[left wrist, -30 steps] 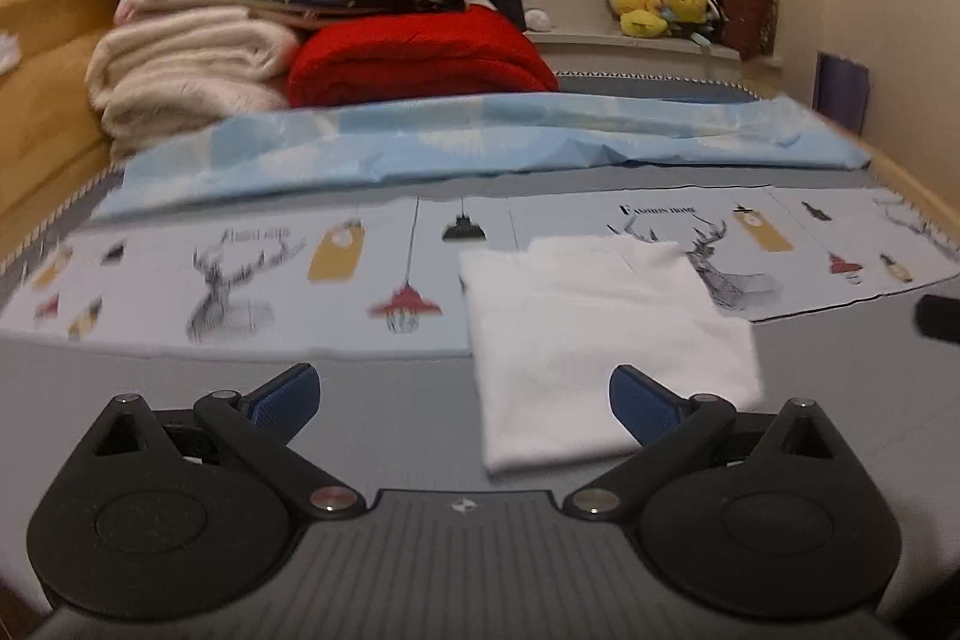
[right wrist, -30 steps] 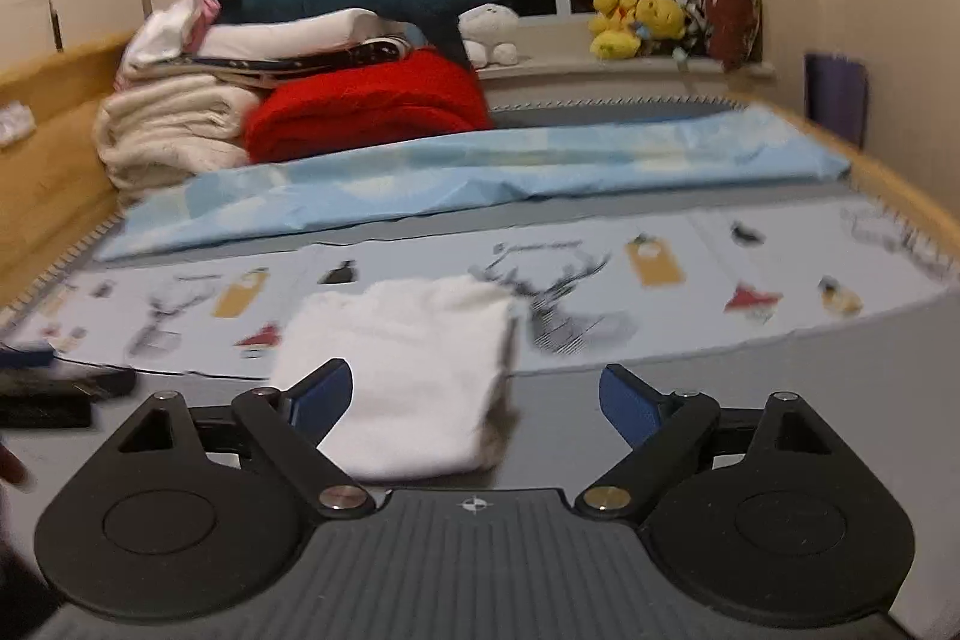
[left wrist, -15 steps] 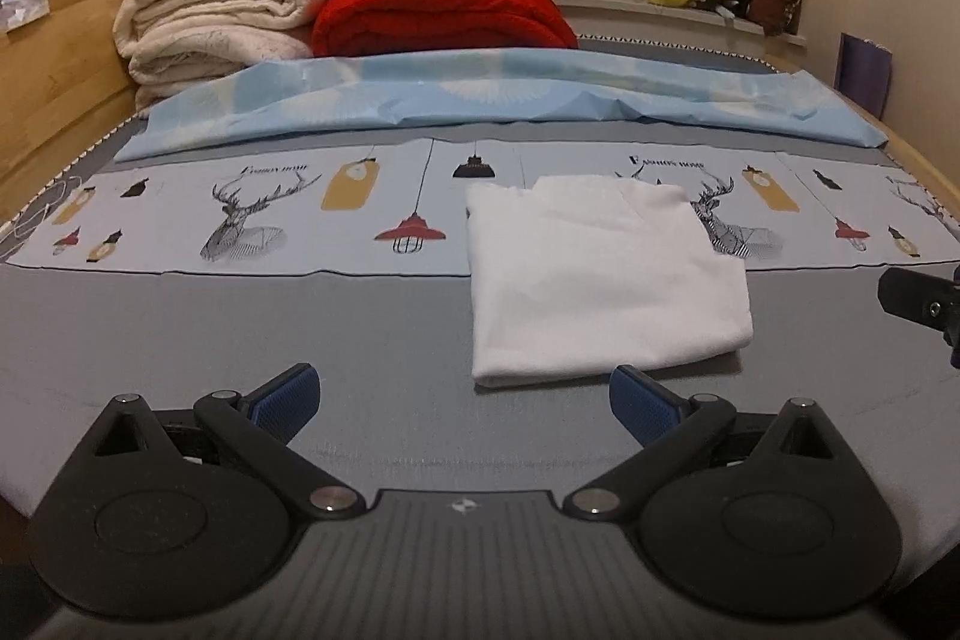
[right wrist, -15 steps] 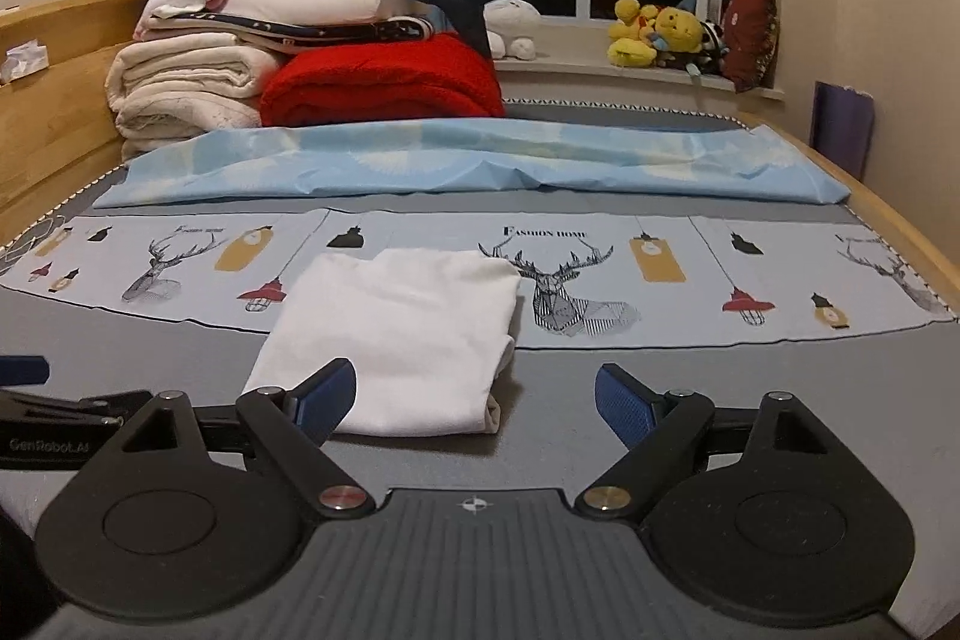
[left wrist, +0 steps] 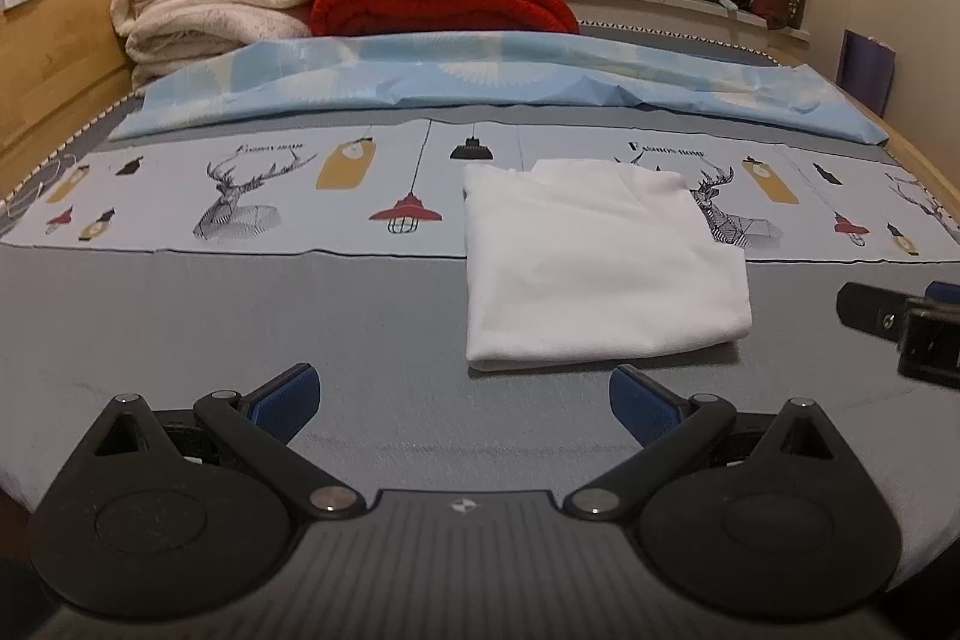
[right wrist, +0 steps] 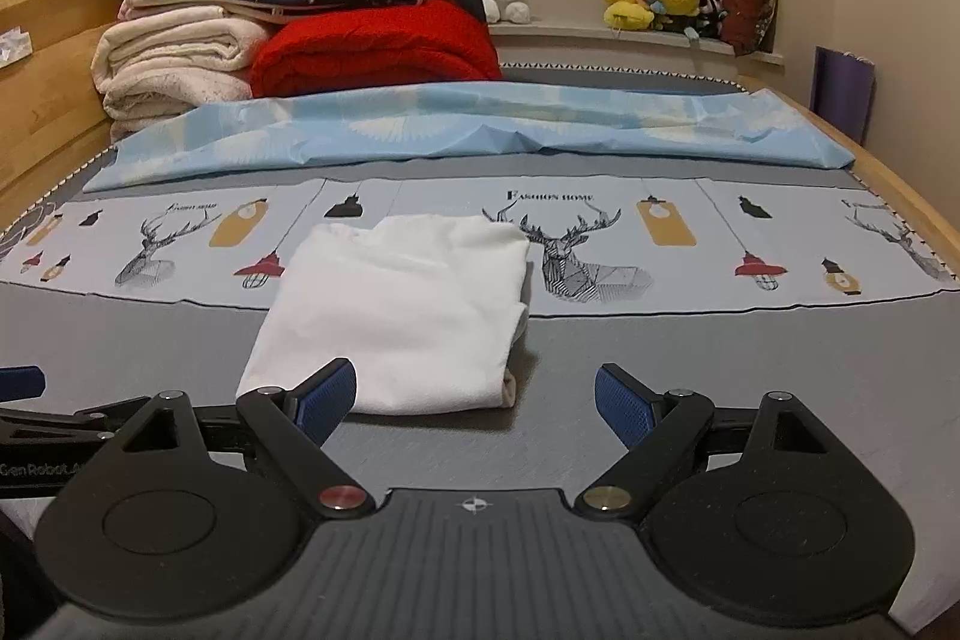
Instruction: Fold small clothes
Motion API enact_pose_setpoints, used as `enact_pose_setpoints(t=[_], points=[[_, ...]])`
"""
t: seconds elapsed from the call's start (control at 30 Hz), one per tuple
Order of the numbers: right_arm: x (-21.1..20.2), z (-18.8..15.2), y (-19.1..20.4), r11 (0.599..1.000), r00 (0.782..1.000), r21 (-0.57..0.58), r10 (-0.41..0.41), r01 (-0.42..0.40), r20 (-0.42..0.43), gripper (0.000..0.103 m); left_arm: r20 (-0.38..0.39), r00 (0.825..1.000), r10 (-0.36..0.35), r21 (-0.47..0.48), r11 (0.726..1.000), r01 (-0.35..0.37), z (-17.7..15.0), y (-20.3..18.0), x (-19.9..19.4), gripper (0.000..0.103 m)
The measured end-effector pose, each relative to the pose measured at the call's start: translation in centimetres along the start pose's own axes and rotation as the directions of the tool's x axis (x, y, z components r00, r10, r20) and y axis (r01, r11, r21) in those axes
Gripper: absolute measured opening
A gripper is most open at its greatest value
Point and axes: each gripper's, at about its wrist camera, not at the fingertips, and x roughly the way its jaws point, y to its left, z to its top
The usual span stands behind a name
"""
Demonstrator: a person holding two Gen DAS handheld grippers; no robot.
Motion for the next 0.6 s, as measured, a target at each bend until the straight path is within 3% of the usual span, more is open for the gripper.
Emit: enact_pose_setpoints(t=[0.6], points=[[0.7,-0.3,1.5,0.999,1.0,-0.036,0.018,-0.018,-0.021,0.088,-0.016,1.0,-0.023,-0.013,1.0,0.023,-0.1,-0.5,0.6,0.103]])
